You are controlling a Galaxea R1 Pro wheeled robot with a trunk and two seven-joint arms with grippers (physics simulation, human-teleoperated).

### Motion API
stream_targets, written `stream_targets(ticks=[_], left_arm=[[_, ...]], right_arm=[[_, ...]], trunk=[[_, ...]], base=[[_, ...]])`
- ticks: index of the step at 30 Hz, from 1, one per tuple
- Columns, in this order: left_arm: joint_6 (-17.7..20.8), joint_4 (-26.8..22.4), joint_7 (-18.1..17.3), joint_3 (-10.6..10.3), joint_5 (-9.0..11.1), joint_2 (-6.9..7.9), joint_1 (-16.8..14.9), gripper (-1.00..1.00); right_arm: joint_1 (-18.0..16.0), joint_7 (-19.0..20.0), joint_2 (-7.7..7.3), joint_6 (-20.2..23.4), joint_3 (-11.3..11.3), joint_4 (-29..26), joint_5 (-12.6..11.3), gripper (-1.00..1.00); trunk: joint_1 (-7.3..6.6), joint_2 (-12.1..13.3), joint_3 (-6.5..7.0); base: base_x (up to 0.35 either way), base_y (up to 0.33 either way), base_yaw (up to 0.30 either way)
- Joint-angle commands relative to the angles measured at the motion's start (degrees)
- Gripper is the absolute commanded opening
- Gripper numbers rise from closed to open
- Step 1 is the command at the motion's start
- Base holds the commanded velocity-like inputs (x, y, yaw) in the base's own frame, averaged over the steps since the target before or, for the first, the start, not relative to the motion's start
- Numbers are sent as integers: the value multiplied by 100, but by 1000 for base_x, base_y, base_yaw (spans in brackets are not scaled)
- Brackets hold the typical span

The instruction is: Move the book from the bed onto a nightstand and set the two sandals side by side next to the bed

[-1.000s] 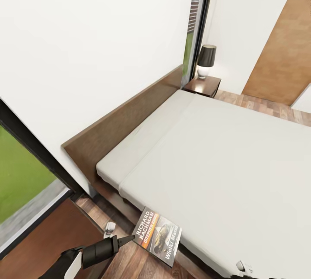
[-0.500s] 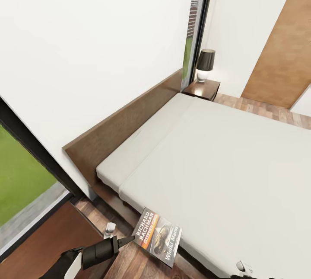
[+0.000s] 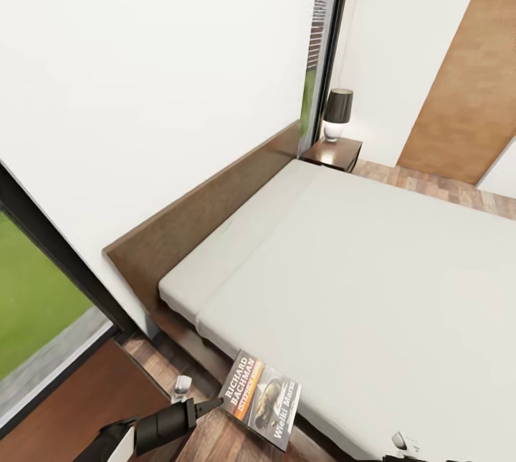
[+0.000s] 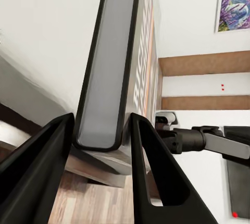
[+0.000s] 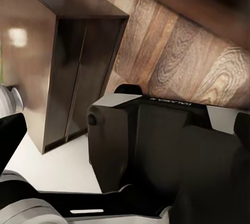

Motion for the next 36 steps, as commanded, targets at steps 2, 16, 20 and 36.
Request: stream_targets(ticks=[2, 16, 20, 36], left_arm=[[58, 11, -18, 11, 10, 0, -3, -100], [62, 16, -6, 11, 10, -9, -3, -100], [61, 16, -2, 11, 10, -15, -3, -100], [54, 42, 0, 4, 1, -27, -3, -100]], right_arm=[[-5, 13, -2, 39, -50, 6, 40, 100], [-5, -24, -2, 22, -50, -3, 57, 100], [-5, -11, -2, 22, -50, -3, 57, 100], [-5, 1, -2, 22, -50, -3, 58, 100]], trunk=[[1, -5, 13], [1, -5, 142], [1, -5, 179], [1, -5, 327]], base=[[0, 0, -1], [0, 0, 0], [0, 0, 0], [0, 0, 0]])
